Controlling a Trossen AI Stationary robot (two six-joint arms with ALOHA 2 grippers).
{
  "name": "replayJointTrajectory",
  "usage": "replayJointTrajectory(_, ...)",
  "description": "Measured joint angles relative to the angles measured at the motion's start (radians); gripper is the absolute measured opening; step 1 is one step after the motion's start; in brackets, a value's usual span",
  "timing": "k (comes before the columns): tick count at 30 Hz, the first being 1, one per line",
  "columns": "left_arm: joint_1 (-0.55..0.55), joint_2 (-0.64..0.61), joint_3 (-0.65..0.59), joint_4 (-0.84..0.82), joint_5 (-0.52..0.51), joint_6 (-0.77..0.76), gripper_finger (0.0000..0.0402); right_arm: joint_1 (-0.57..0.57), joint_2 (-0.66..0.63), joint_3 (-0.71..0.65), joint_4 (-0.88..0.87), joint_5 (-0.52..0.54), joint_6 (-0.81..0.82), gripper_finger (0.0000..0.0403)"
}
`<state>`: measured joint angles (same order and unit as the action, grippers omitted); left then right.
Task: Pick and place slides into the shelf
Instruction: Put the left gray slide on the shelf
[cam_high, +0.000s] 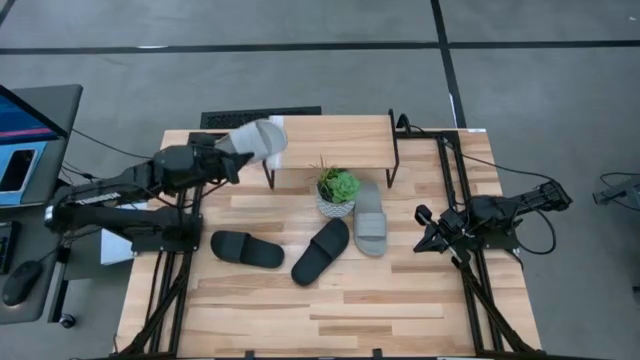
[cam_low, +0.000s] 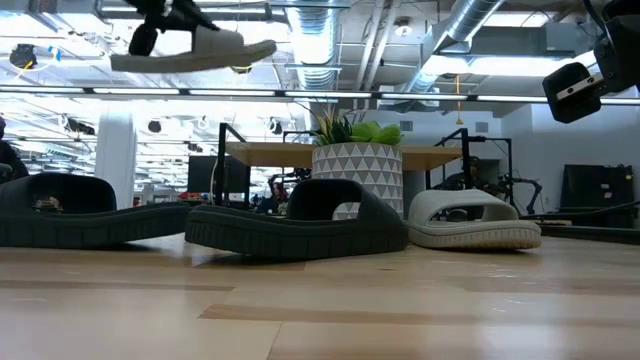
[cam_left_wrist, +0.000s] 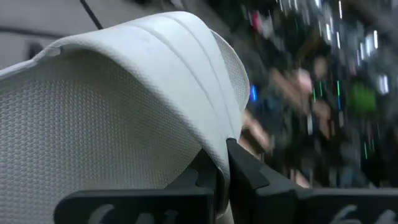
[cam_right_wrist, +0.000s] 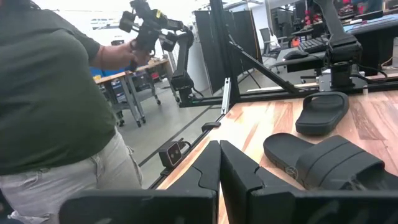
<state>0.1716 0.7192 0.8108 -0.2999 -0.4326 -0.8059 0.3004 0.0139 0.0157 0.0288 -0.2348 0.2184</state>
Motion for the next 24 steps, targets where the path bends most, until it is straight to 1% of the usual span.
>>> replayJointTrajectory(3,-0.117,0.052,0.000,0.138,-0.261,-0.043,0.0000,0.000,0.000,0.000,0.000,0.000,0.000,0.0000)
replayJointTrajectory(7,-0.247,0.161,0.000,0.380,-0.578,-0.028,0.0000,0.000,0.000,0.000,0.000,0.000,0.000,0.0000)
replayJointTrajectory(9,-0.285,0.225,0.000,0.504,-0.712,-0.022,0.0000,0.000,0.000,0.000,-0.002,0.000,0.000,0.0000)
replayJointTrajectory(11,-0.304,0.282,0.000,0.616,-0.819,-0.046,0.0000,0.000,0.000,0.000,-0.003,0.000,0.000,0.0000)
replayJointTrajectory(15,-0.309,0.394,0.000,0.846,-0.943,-0.065,0.0000,0.000,0.000,0.000,-0.004,0.000,0.000,0.0000)
replayJointTrajectory(18,-0.288,0.467,0.000,0.986,-0.947,-0.060,0.0000,0.000,0.000,0.000,-0.005,0.000,0.000,0.0000)
replayJointTrajectory(21,-0.270,0.529,0.000,1.085,-0.937,-0.083,0.0000,0.000,0.000,0.000,-0.005,0.000,0.000,0.0000)
replayJointTrajectory(24,-0.267,0.579,0.021,1.139,-0.942,-0.091,0.0000,0.000,0.000,0.000,-0.005,0.000,0.000,0.0000)
